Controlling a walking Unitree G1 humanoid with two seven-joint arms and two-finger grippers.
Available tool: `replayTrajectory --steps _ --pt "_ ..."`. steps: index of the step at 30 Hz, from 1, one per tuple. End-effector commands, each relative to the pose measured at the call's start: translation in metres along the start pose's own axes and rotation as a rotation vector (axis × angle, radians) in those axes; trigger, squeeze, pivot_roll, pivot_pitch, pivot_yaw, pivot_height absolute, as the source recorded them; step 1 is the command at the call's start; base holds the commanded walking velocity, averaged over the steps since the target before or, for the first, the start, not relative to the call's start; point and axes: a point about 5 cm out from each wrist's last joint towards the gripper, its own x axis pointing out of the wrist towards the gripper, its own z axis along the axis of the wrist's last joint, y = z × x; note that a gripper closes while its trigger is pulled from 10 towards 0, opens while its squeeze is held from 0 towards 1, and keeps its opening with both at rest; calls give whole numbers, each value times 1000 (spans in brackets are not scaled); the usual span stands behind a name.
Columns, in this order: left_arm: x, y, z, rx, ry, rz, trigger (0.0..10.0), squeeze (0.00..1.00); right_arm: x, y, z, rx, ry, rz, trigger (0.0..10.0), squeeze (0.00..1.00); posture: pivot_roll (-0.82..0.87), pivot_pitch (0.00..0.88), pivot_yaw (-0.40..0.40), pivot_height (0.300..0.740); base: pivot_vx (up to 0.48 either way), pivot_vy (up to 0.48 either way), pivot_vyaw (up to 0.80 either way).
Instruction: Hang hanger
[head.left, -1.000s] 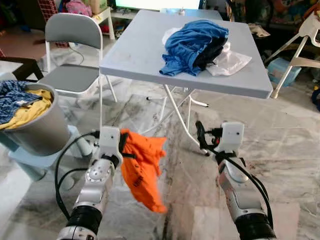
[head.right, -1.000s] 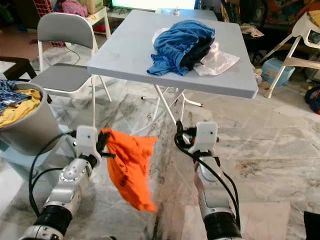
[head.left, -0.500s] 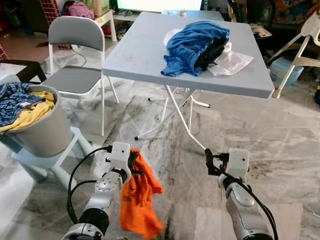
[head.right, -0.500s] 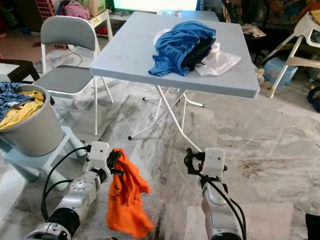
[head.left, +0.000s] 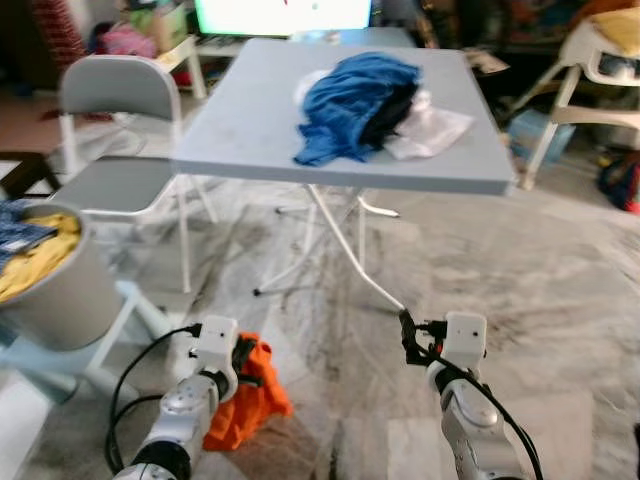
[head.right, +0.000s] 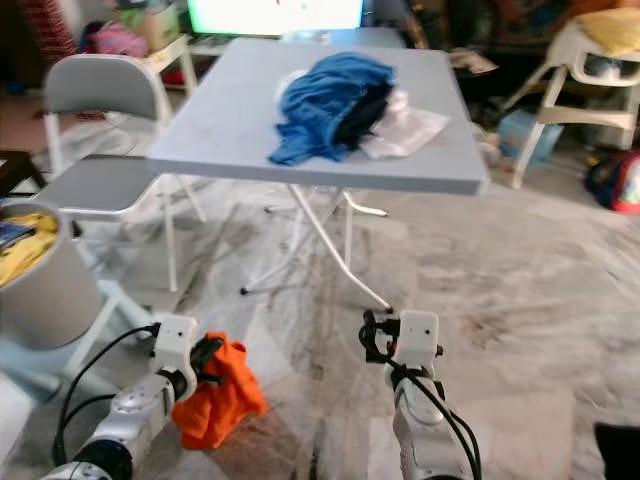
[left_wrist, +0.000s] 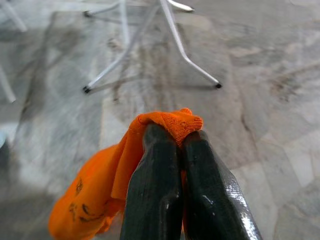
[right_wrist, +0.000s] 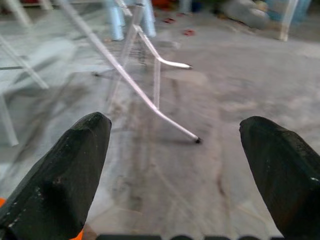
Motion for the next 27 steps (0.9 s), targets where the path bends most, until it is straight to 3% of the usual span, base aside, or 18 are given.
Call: replayTrajectory --steps 1,16,27 --pt "1 -6 0 10 -9 -20 10000 0 2 -12 1 2 7 -36 10000 0 59 101 -9 740 420 0 -619" --pt "-1 -7 -10 -4 26 -19 10000 0 7 -19 1 -19 5 -40 10000 0 44 99 -18 740 387 0 -606" --pt "2 -4 -5 -77 22 27 10000 0 4 -27 -9 -33 53 -45 10000 0 32 88 -26 740 0 0 -43"
